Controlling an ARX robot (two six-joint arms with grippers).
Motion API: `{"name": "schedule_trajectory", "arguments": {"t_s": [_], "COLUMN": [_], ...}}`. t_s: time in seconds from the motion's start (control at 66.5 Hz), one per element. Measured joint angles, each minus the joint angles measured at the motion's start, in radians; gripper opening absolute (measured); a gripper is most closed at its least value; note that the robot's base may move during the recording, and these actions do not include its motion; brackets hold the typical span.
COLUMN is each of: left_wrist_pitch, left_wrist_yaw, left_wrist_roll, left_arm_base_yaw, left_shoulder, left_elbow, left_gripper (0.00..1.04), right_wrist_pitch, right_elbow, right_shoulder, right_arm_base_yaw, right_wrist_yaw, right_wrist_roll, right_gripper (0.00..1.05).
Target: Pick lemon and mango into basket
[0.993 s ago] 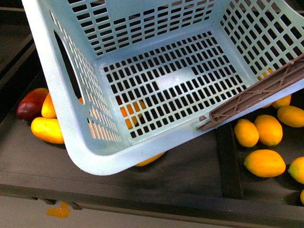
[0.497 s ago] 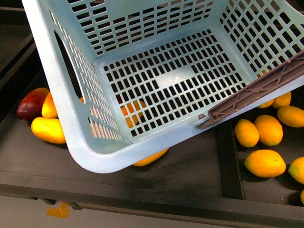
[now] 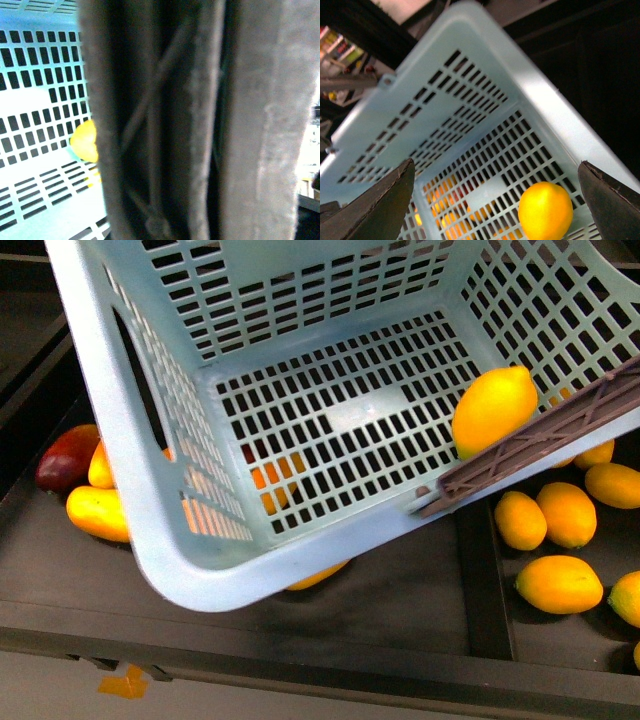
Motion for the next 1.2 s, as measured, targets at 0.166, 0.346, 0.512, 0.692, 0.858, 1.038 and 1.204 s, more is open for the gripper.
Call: {"name": "schedule_trajectory", "arguments": {"t_s": [0.166, 0.346, 0.512, 0.692, 0.858, 1.038, 1.204], "left_wrist_pitch": [0.0, 0.0, 0.0, 0.0, 0.0, 0.0, 0.0], "left_wrist_yaw": [-0.015, -0.006, 0.005, -0.013, -0.004, -0.004, -0.009], "left_wrist_roll": [0.002, 0.002, -0.003, -0.002, -0.002, -0.003, -0.002], "left_arm_base_yaw": [0.0, -0.003, -0.004, 0.0, 0.0, 0.0, 0.0], "left_shoulder": [0.0, 0.0, 0.0, 0.0, 0.0, 0.0, 0.0], "left_elbow": [-0.001, -0.001, -0.001, -0.001, -0.001, -0.001, -0.001], "left_gripper": [0.14, 0.14, 0.14, 0.14, 0.14, 0.14, 0.14], "right_wrist_pitch": [0.035, 0.365, 0.39, 0.383, 0.328, 0.259, 0.218], "right_elbow": [-0.119, -0.334, -0.457, -0.57, -0.651, -0.695, -0.714], "right_shoulder": [-0.158, -0.271, -0.356, -0.478, -0.612, -0.725, -0.792], "right_arm_base_yaw": [-0.138, -0.151, -0.126, -0.055, -0.046, -0.046, -0.045], "right_wrist_yaw": [0.074, 0.179, 0.2, 0.277, 0.281, 0.283, 0.283], "right_wrist_roll": [0.043, -0.347, -0.483, -0.516, -0.521, -0.522, -0.523], "right_gripper": [0.96, 0.66, 0.39, 0.02, 0.02, 0.02, 0.16]}}
